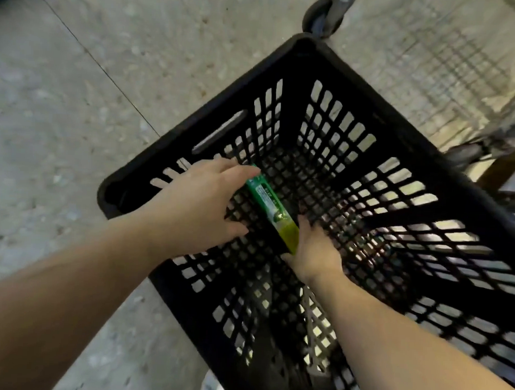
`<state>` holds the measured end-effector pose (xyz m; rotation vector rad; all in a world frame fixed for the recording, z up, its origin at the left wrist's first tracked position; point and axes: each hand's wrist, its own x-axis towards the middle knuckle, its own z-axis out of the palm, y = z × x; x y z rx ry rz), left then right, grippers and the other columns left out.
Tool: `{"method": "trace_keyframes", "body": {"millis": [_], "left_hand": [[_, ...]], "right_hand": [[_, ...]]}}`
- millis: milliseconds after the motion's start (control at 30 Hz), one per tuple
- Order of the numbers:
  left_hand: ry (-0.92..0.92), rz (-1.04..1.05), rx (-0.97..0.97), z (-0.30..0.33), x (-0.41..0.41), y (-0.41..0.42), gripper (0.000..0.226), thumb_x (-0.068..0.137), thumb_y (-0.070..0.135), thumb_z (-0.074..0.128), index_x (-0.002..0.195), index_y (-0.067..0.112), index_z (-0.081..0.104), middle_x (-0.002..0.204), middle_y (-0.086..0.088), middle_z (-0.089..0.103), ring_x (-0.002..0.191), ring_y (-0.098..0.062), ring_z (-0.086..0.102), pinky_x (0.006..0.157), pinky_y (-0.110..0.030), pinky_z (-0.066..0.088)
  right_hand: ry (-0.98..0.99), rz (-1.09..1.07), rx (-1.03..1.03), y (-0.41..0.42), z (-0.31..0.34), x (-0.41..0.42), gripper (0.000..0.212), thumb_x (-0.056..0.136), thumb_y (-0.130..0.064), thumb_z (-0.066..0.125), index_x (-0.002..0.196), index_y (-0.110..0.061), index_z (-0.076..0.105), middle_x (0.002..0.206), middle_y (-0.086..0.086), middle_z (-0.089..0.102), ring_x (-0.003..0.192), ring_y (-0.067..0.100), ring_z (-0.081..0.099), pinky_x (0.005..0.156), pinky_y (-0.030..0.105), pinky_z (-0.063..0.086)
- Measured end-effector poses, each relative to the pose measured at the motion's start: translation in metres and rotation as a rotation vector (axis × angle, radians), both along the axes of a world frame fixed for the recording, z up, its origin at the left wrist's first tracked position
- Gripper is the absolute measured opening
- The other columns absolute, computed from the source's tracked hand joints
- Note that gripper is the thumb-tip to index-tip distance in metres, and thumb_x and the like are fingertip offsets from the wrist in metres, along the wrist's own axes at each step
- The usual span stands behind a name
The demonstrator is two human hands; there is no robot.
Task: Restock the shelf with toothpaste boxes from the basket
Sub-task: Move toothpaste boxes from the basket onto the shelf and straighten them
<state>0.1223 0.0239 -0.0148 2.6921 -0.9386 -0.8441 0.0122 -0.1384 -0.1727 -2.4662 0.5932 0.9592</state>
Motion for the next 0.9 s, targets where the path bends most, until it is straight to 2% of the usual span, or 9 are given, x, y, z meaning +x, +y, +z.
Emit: {"method": "trace_keyframes", "body": {"millis": [133, 233, 333, 500, 700, 800, 900], "left_hand": [[-0.033, -0.002, -0.028, -0.003, 0.007, 0.002, 0.083, 0.078, 0.044, 0.070, 0.145, 0.038, 0.021, 0.146, 0.009, 0.031, 0.135, -0.013, 0.025, 0.106, -0.029, 0.028], [-0.047, -0.003, -0.030, 0.015, 0.010, -0.001, 0.083, 0.078, 0.044, 0.070, 0.145, 0.038, 0.021, 0.146, 0.009, 0.030, 0.135, -0.014, 0.025, 0.107, -0.030, 0.028], [-0.076, -0.014, -0.038, 0.054, 0.010, -0.009, 0.084, 0.077, 0.043, 0.071, 0.145, 0.038, 0.022, 0.146, 0.009, 0.031, 0.135, -0.014, 0.025, 0.108, -0.030, 0.027], [-0.086, -0.035, -0.054, 0.160, 0.005, -0.029, 0.087, 0.075, 0.037, 0.074, 0.145, 0.035, 0.024, 0.145, 0.007, 0.033, 0.133, -0.016, 0.028, 0.107, -0.028, 0.025], [-0.151, -0.138, -0.056, 0.323, -0.003, -0.049, 0.085, 0.073, 0.032, 0.076, 0.144, 0.028, 0.030, 0.144, -0.004, 0.038, 0.131, -0.026, 0.032, 0.107, -0.034, 0.025], [-0.194, -0.218, -0.069, 0.410, -0.011, -0.059, 0.085, 0.074, 0.034, 0.075, 0.145, 0.028, 0.029, 0.146, -0.007, 0.035, 0.134, -0.028, 0.028, 0.108, -0.035, 0.023], [-0.240, -0.302, -0.091, 0.500, -0.021, -0.070, 0.086, 0.076, 0.037, 0.072, 0.147, 0.029, 0.024, 0.150, -0.007, 0.029, 0.137, -0.025, 0.022, 0.110, -0.031, 0.018]], "right_hand": [[-0.031, -0.068, 0.012, 0.001, -0.014, 0.002, 0.039, 0.090, -0.024, 0.059, 0.122, -0.010, 0.042, 0.122, 0.013, 0.056, 0.110, 0.033, 0.057, 0.087, 0.038, 0.048], [-0.030, -0.039, 0.019, -0.010, 0.012, 0.004, 0.033, 0.093, -0.023, 0.053, 0.122, -0.008, 0.047, 0.120, 0.013, 0.058, 0.107, 0.031, 0.059, 0.082, 0.032, 0.047], [-0.069, -0.057, 0.073, -0.034, 0.063, 0.005, 0.031, 0.089, -0.021, 0.057, 0.118, -0.010, 0.053, 0.117, 0.013, 0.062, 0.106, 0.033, 0.060, 0.083, 0.034, 0.048], [-0.118, 0.095, 0.050, -0.072, 0.196, 0.000, 0.033, 0.087, -0.027, 0.062, 0.116, -0.013, 0.053, 0.116, 0.012, 0.063, 0.108, 0.031, 0.058, 0.085, 0.033, 0.045], [-0.187, 0.120, 0.032, -0.096, 0.387, -0.017, 0.042, 0.087, -0.032, 0.063, 0.124, -0.014, 0.051, 0.120, 0.013, 0.061, 0.109, 0.032, 0.057, 0.088, 0.037, 0.048], [-0.227, 0.091, 0.026, -0.105, 0.485, -0.035, 0.038, 0.088, -0.032, 0.062, 0.120, -0.015, 0.052, 0.114, 0.010, 0.061, 0.104, 0.030, 0.058, 0.081, 0.034, 0.045], [-0.323, 0.053, -0.020, -0.116, 0.586, -0.061, 0.033, 0.087, -0.037, 0.063, 0.113, -0.018, 0.055, 0.099, 0.001, 0.059, 0.096, 0.026, 0.058, 0.072, 0.030, 0.040]]}}
